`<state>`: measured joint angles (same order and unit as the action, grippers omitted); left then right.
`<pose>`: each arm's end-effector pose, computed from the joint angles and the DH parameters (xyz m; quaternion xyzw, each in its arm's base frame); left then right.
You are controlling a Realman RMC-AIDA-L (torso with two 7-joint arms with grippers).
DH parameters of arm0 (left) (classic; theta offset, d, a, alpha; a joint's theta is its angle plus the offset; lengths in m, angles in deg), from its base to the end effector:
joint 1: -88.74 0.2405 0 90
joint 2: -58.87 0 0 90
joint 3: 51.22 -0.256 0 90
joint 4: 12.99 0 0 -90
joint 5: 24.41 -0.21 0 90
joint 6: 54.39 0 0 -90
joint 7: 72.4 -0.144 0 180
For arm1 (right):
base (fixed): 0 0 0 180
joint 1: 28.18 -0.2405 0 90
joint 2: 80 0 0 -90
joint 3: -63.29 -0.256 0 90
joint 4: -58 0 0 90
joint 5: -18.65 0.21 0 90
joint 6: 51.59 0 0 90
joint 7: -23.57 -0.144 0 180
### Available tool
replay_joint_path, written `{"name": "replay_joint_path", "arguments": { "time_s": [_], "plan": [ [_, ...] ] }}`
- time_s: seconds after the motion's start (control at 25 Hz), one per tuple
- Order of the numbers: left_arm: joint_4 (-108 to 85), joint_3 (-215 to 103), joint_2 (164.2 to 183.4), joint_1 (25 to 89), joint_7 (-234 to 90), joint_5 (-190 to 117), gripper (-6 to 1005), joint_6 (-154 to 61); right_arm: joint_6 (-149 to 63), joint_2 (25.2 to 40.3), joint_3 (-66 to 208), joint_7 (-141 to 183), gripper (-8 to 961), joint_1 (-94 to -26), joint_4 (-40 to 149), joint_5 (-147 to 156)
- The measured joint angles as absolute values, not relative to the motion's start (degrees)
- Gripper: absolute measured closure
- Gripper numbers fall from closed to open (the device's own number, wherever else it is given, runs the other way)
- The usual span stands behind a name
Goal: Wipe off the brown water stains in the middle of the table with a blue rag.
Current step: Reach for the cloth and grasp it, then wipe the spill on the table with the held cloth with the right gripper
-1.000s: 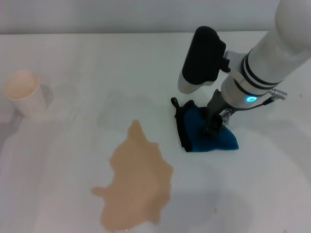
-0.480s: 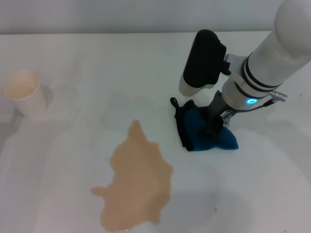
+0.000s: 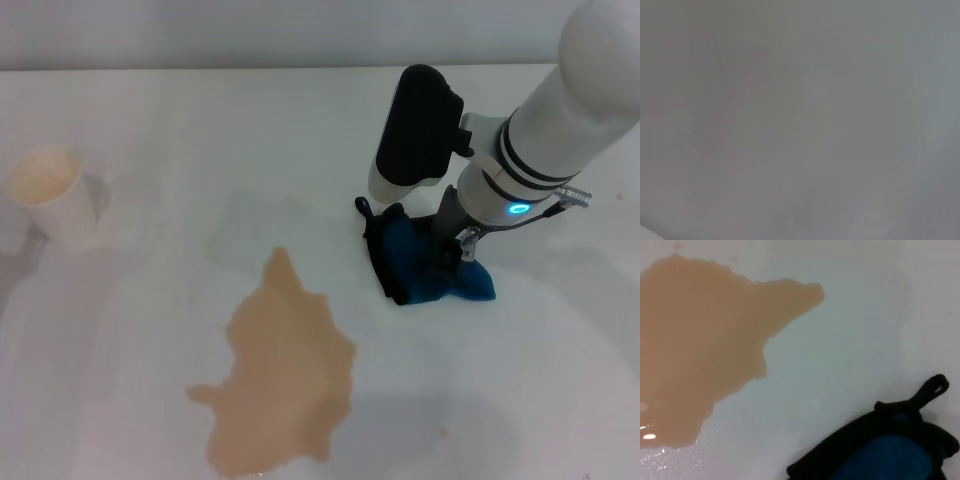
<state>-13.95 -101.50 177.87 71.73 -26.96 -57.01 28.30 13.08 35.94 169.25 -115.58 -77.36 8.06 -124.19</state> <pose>-0.3732 0.2593 0.0181 -0.5710 -0.3937 -0.4733 0.5430 0.1809 0.3839 -0.0855 -0.9414 0.1172 -0.2783 0.1502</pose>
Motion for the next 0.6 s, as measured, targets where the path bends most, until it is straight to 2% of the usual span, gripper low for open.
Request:
{"name": "replay_joint_path", "arguments": {
  "time_s": [0.04,0.24,0.6],
  "plan": [
    [-13.94,-101.5,177.87,71.72,-26.96,-57.01,112,28.35,13.08,35.98,169.29,-115.56,787,-77.36,7.99,-124.14],
    [-13.42,-101.5,177.89,72.02,-26.96,-57.04,112,28.49,12.96,36.14,170.32,-115.48,853,-77.37,6.89,-122.47],
    [-13.34,-101.5,178.03,72.18,-26.67,-57.59,112,28.6,8.36,36.17,179.85,-115.47,853,-78.18,5.29,-113.06]
  ]
}}
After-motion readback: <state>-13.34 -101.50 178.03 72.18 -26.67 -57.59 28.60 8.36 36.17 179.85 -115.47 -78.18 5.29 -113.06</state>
